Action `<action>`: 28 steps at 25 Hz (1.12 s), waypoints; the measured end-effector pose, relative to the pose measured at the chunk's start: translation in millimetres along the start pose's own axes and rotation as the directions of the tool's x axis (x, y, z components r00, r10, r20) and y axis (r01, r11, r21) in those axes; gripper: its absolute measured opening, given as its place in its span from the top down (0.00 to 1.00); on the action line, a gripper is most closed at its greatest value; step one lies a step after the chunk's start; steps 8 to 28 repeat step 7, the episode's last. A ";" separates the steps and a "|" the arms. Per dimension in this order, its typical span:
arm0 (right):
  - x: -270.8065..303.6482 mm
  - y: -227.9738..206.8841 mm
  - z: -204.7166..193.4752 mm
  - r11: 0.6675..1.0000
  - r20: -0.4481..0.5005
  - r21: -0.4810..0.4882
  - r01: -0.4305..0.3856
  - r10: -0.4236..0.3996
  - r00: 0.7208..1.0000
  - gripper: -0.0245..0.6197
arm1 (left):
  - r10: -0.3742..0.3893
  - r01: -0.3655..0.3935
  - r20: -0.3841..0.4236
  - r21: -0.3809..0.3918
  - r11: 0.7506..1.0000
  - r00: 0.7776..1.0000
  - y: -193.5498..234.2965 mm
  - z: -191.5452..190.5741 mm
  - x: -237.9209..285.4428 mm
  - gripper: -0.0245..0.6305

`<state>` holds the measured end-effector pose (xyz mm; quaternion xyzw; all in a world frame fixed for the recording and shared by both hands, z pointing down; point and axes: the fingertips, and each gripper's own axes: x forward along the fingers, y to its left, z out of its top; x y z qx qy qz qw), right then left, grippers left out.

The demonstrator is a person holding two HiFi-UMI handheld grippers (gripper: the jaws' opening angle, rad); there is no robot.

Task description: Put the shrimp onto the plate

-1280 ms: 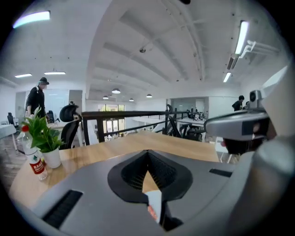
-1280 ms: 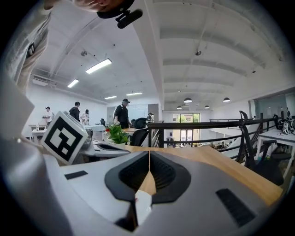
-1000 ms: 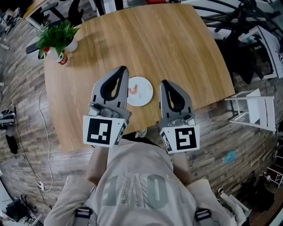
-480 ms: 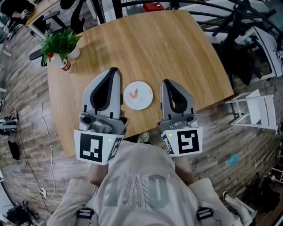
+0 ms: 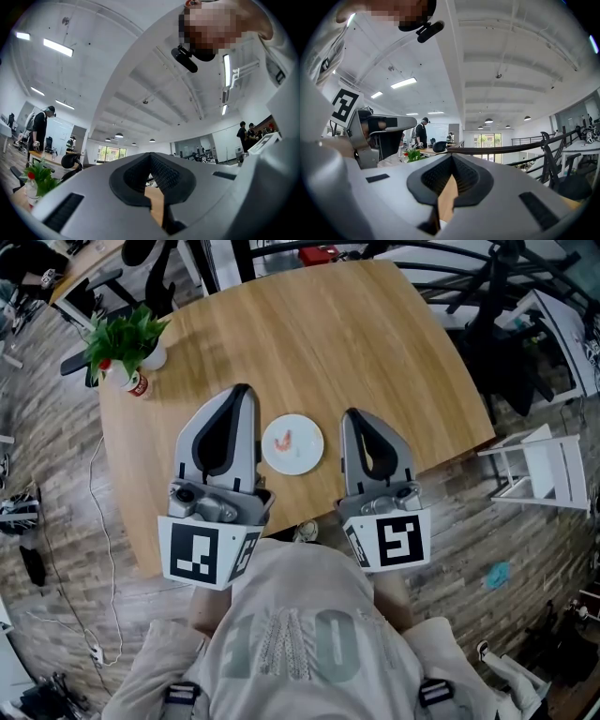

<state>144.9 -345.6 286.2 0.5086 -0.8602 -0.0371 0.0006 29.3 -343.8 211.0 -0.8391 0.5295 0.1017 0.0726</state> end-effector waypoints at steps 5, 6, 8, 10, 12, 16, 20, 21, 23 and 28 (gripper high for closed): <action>1.2 5.3 -4.9 1.000 -0.017 -0.003 -0.009 0.009 1.000 0.93 | -0.002 0.002 -0.009 -0.002 1.000 1.000 1.5 -2.0 -0.8 0.95; 1.4 6.2 -5.8 1.000 -0.021 -0.004 -0.011 0.011 1.000 0.93 | -0.002 0.002 -0.009 -0.001 1.000 1.000 2.1 -2.0 -1.1 0.95; 1.5 7.0 -6.7 1.000 -0.024 -0.004 -0.012 0.012 1.000 0.93 | -0.002 0.002 -0.009 -0.001 1.000 1.000 2.8 -2.1 -1.4 0.95; 1.5 7.0 -6.7 1.000 -0.024 -0.004 -0.012 0.012 1.000 0.93 | -0.002 0.002 -0.009 -0.001 1.000 1.000 2.8 -2.1 -1.4 0.95; 1.5 7.0 -6.7 1.000 -0.024 -0.004 -0.012 0.012 1.000 0.93 | -0.002 0.002 -0.009 -0.001 1.000 1.000 2.8 -2.1 -1.4 0.95; 1.5 7.0 -6.7 1.000 -0.024 -0.004 -0.012 0.012 1.000 0.93 | -0.002 0.002 -0.009 -0.001 1.000 1.000 2.8 -2.1 -1.4 0.95; 1.5 7.0 -6.7 1.000 -0.024 -0.004 -0.012 0.012 1.000 0.93 | -0.002 0.002 -0.009 -0.001 1.000 1.000 2.8 -2.1 -1.4 0.95; 1.5 7.0 -6.7 1.000 -0.024 -0.004 -0.012 0.012 1.000 0.93 | -0.002 0.002 -0.009 -0.001 1.000 1.000 2.8 -2.1 -1.4 0.95; 1.5 7.0 -6.7 1.000 -0.024 -0.004 -0.012 0.012 1.000 0.93 | -0.002 0.002 -0.009 -0.001 1.000 1.000 2.8 -2.1 -1.4 0.95; 1.5 7.0 -6.7 1.000 -0.024 -0.004 -0.012 0.012 1.000 0.93 | -0.002 0.002 -0.009 -0.001 1.000 1.000 2.8 -2.1 -1.4 0.95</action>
